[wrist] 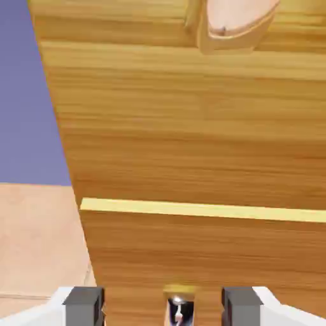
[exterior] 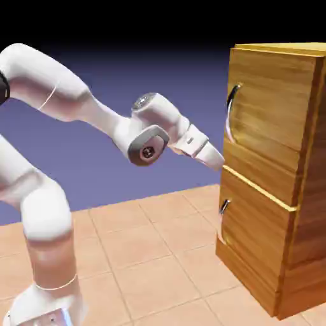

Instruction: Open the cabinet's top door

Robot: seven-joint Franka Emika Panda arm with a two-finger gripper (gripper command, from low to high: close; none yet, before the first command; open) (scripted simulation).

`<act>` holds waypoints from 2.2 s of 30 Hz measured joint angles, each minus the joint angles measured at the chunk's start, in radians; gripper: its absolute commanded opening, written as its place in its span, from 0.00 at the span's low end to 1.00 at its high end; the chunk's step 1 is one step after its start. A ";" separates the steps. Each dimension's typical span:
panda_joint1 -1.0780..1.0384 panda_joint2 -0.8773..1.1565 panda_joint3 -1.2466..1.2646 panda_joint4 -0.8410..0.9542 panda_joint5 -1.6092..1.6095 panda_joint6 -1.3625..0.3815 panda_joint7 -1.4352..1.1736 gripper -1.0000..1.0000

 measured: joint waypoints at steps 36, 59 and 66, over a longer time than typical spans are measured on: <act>-0.285 -0.132 0.274 0.149 1.566 -0.087 0.379 0.50; -0.467 -0.217 0.449 0.244 2.566 -0.143 0.622 0.50; -0.553 -0.158 0.517 0.317 2.751 -0.173 0.629 0.50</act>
